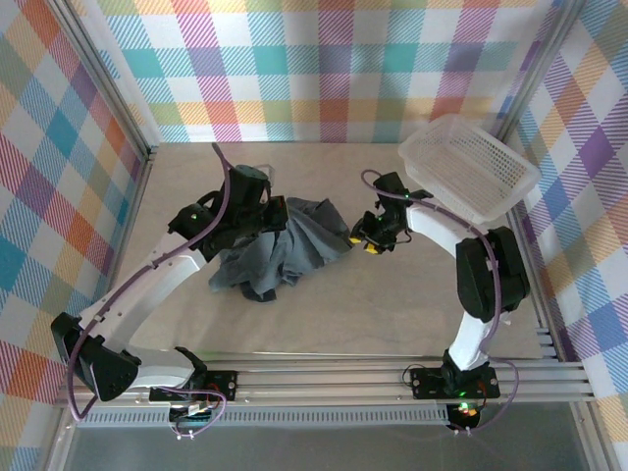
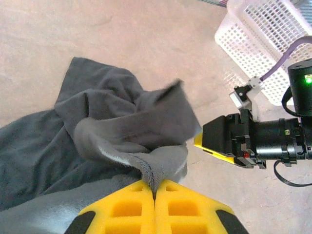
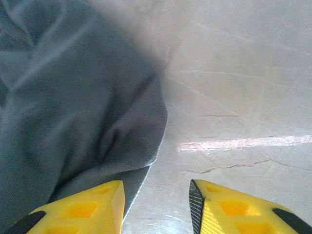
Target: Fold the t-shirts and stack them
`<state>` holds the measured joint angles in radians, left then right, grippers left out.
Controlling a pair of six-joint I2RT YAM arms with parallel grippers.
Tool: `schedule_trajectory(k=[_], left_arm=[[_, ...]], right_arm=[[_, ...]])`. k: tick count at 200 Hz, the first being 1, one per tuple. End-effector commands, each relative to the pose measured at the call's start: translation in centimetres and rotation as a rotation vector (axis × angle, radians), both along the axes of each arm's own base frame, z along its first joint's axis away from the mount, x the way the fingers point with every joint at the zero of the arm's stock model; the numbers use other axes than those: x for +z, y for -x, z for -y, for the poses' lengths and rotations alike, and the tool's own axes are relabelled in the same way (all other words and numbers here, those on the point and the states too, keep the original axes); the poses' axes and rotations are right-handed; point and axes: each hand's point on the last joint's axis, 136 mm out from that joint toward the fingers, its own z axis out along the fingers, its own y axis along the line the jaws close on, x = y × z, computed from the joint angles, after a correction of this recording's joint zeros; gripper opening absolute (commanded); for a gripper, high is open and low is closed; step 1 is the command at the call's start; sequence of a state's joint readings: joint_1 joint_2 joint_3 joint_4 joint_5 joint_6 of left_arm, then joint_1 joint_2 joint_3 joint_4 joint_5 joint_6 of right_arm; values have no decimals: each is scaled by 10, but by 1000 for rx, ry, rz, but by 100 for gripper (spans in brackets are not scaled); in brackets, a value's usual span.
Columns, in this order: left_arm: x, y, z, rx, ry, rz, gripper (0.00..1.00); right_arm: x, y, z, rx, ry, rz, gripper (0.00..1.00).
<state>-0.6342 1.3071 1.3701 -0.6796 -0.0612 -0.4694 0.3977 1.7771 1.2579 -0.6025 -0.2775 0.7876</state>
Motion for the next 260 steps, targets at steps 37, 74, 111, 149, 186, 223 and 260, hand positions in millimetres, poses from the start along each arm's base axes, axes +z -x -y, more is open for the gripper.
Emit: schedule_trajectory(k=[37, 74, 111, 149, 186, 223, 260], left_arm=[[-32, 38, -5, -77, -2, -95, 0], [-96, 94, -11, -154, 22, -261, 0], [-130, 120, -35, -118, -20, -313, 0], [-129, 115, -36, -96, -20, -304, 0], [-125, 114, -36, -87, -13, -296, 0], [-120, 111, -34, -99, -22, -285, 0], [-105, 103, -31, -96, -24, -259, 0]], right_arm=[[57, -12, -8, -161, -114, 46, 47], [56, -21, -36, -118, -137, 30, 50], [41, -44, -82, 76, -70, 92, 50], [12, -42, -112, 252, 28, 86, 52], [-12, -42, -100, 252, 140, 52, 50], [-17, -56, -104, 294, 166, 99, 36], [12, -76, -98, 271, 176, 204, 0]])
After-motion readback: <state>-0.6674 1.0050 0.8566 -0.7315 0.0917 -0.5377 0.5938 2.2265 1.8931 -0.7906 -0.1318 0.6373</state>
